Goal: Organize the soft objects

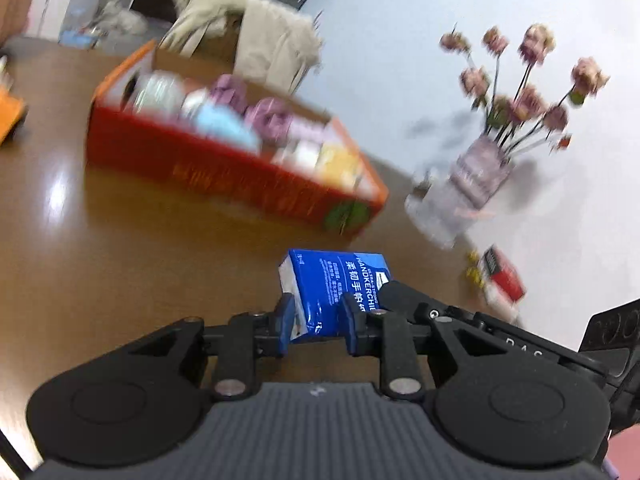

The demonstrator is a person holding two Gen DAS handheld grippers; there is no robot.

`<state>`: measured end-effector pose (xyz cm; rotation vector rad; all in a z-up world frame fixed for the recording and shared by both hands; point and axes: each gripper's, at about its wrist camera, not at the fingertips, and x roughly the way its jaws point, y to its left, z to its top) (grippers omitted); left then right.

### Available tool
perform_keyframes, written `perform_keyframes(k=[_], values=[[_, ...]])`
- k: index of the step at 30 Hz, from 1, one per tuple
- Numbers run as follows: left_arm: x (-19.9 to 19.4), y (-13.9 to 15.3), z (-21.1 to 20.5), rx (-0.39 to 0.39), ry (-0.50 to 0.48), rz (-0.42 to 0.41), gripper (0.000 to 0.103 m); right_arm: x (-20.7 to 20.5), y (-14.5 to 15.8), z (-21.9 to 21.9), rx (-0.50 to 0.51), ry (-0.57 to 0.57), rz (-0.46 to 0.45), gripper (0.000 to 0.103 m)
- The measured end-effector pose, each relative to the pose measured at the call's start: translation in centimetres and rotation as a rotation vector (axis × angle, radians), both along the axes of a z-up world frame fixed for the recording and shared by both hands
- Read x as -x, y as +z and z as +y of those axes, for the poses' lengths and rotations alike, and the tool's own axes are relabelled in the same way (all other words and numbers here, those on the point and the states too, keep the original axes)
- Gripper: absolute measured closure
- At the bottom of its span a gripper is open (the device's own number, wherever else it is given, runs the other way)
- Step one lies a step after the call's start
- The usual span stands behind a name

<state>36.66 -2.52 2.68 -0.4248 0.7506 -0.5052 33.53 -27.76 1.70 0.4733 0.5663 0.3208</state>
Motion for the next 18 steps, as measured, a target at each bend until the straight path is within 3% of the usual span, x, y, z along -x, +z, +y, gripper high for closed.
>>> perform_keyframes(k=[4,7,10,13,15,18], values=[[-5.3,3.7,-0.8,-0.02,-0.004,-0.084,0.079,-5.2,3.5,0.3,0.064,-0.002,-0.093,0.086],[-10.7,4.3,-1.5,-0.029,0.002,-0.098,0.079,-10.9,4.5,0.3,0.101,-0.023,-0.114,0.086],[-16.8,2.5,-2.3,-0.035,0.001,-0.029,0.079,-17.4,3.3,0.3,0.124,-0.049,-0.065,0.086],[-22.1,-0.1,-3.2,-0.105,0.016,0.044,0.081,-23.3,0.6,1.0,0.196,-0.057,0.015,0.089],[-23.8,-1.6,-4.0,-0.178,0.031,0.044,0.081,-25.7,-1.0,1.9,0.286,-0.072,0.038,0.094],[-24.3,-2.4,-4.2,-0.19,0.023,0.037,0.083,-26.3,-2.2,4.0,0.425,-0.046,0.024,0.094]])
